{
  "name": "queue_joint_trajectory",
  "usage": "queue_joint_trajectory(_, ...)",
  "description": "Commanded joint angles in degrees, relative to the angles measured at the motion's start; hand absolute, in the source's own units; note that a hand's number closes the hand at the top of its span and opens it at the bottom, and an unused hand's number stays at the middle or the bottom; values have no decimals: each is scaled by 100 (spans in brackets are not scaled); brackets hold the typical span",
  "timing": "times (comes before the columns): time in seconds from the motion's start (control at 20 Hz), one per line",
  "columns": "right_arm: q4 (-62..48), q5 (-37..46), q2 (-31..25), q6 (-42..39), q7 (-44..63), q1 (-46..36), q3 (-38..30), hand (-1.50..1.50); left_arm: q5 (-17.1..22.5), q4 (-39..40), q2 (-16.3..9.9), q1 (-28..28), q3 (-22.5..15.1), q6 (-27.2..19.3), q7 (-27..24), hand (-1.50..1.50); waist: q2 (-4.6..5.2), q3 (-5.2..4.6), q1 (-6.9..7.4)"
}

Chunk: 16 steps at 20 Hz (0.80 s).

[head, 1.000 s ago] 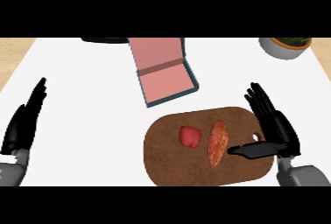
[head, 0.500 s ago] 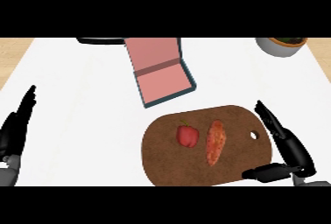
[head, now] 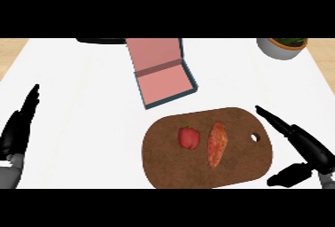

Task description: Pick the sweet potato from the cutting board and place it in the cardboard box

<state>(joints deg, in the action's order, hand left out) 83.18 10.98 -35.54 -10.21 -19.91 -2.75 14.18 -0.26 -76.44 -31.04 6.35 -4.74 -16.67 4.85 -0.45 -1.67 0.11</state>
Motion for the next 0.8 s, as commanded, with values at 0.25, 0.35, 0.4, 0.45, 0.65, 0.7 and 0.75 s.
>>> queue_joint_trajectory(0.25,381,498,-225,-1473,1970,-1307,782,-150,-31,-12,87,-11,67,88,26,0,44,161,101)
queue_joint_trajectory(0.35,-16,666,105,-1590,2040,-1598,890,-150,52,128,-50,-133,277,299,-247,0,52,165,94)
queue_joint_trajectory(0.4,581,692,80,-1624,2363,-1138,956,-150,-108,-157,12,-87,228,112,128,0,33,166,19)
queue_joint_trajectory(0.45,-147,1049,341,-1518,2240,-1651,985,-150,-143,169,190,-103,231,112,-210,0,52,166,52)
queue_joint_trajectory(0.65,-435,1456,737,-1594,2213,-1759,849,-150,-71,-135,78,-467,563,436,-280,0,42,168,31)
queue_joint_trajectory(0.7,-931,1639,890,-1598,1989,-2019,887,-150,-219,-93,128,-237,539,347,-143,0,48,168,37)
queue_joint_trajectory(0.75,-495,1597,911,-1783,2192,-1842,845,-150,-195,643,228,122,689,498,-446,0,49,166,-6)
